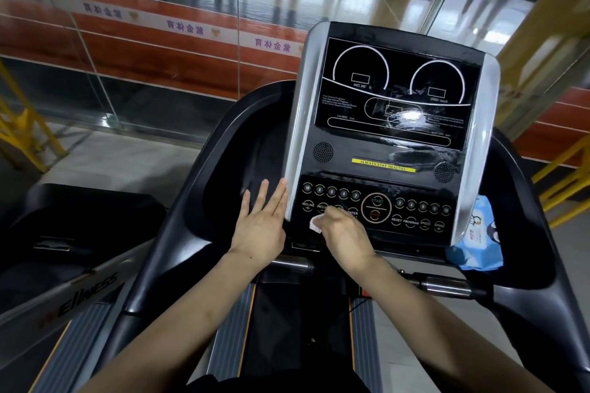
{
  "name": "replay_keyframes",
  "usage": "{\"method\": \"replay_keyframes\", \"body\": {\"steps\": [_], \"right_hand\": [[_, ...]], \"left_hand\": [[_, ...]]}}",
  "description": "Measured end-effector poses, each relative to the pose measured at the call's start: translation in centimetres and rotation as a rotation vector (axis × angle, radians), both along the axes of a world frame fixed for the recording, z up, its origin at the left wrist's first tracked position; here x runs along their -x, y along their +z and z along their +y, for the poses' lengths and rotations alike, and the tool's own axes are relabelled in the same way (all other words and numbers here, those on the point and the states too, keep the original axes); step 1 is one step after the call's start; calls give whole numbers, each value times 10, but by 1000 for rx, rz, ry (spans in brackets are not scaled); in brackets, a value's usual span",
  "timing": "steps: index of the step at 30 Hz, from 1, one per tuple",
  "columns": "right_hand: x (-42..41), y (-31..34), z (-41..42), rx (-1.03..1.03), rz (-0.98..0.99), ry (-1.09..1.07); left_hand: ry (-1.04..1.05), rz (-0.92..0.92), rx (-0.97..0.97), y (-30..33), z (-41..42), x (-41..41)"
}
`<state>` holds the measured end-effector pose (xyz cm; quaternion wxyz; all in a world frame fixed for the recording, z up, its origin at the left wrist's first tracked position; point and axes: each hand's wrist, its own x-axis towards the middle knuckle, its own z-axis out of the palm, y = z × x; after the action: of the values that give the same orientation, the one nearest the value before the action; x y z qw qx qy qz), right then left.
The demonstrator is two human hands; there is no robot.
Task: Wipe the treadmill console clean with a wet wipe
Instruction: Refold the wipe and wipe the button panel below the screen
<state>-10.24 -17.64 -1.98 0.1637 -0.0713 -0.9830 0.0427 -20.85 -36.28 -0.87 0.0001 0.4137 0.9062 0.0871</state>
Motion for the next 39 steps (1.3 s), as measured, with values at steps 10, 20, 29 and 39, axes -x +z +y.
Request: {"method": "replay_keyframes", "body": {"steps": [10, 20, 29, 39], "right_hand": [[-34, 74, -2, 1724, 344, -304], [-39, 106, -20, 2022, 401, -58], [-38, 107, -26, 1702, 474, -120], [-40, 106, -37, 1021, 380, -85]], "left_hand": [[131, -513, -769, 35, 17, -15], [59, -1132, -936, 79, 27, -35], [120, -1190, -1171, 92, 24, -37], [215, -1131, -1264, 90, 25, -37]]}}
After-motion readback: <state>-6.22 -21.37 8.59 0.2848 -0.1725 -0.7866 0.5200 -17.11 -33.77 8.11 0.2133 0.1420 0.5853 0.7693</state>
